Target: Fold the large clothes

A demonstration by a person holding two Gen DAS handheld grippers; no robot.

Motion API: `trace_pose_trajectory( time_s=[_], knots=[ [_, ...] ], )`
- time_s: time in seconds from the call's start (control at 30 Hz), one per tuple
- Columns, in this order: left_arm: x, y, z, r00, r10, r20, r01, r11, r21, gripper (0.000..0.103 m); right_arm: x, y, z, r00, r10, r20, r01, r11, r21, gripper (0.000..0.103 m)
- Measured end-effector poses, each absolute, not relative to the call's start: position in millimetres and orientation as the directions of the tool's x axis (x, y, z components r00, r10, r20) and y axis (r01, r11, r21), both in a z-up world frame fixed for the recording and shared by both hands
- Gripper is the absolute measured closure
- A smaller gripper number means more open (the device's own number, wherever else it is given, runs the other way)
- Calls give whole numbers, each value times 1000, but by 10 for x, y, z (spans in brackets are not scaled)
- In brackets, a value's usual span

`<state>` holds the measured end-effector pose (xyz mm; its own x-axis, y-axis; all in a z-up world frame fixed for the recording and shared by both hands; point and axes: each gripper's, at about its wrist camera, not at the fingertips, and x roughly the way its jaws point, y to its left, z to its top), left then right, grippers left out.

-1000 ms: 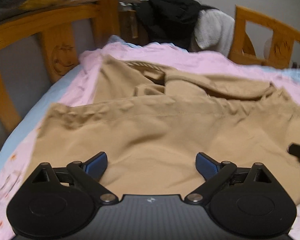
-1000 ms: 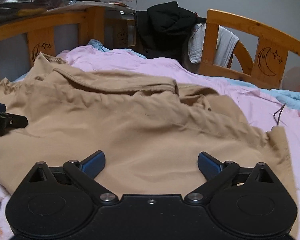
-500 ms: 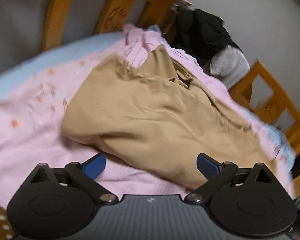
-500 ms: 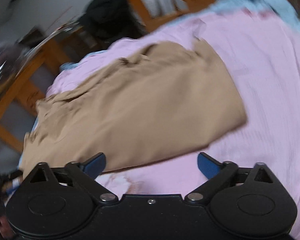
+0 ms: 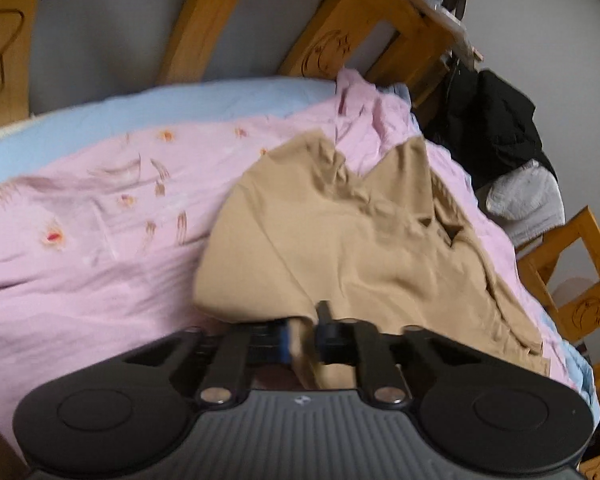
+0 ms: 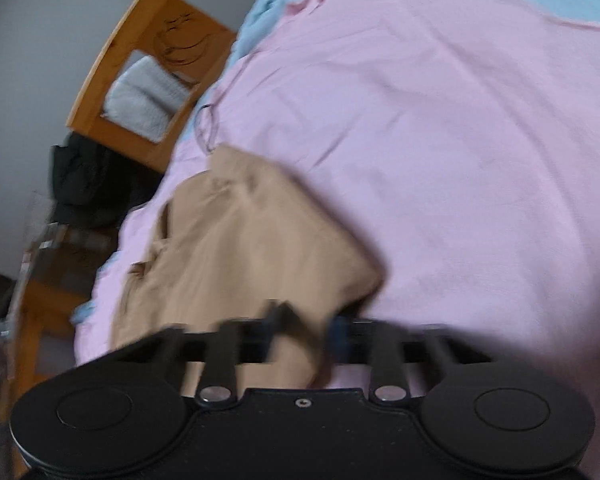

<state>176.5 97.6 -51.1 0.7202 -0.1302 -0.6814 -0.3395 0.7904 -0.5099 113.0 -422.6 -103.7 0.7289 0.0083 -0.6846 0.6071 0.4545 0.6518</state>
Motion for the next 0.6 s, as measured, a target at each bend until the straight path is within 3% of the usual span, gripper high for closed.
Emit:
trace_pose_trajectory(
  time_s=[0.1, 0.3, 0.5, 0.6],
  knots=[
    [1687, 936, -364, 748, -100, -656, -326, 805, -495, 101, 1047, -4181, -842, 735, -22, -677, 583, 530, 616, 103],
    [1307, 1075, -106, 765, -105, -635, -315, 800, -511, 102, 766, -4109, -407, 741, -38, -671, 550, 609, 572, 103],
    [994, 1196, -255, 726, -134, -675, -312, 810, -496, 101, 498, -4050, -340, 667, -1, -745, 543, 685, 485, 103],
    [1010, 1294, -396, 721, -175, -671, -326, 769, -550, 99, 538, -4016, -427, 625, 5, -781, 559, 696, 451, 94]
  ],
)
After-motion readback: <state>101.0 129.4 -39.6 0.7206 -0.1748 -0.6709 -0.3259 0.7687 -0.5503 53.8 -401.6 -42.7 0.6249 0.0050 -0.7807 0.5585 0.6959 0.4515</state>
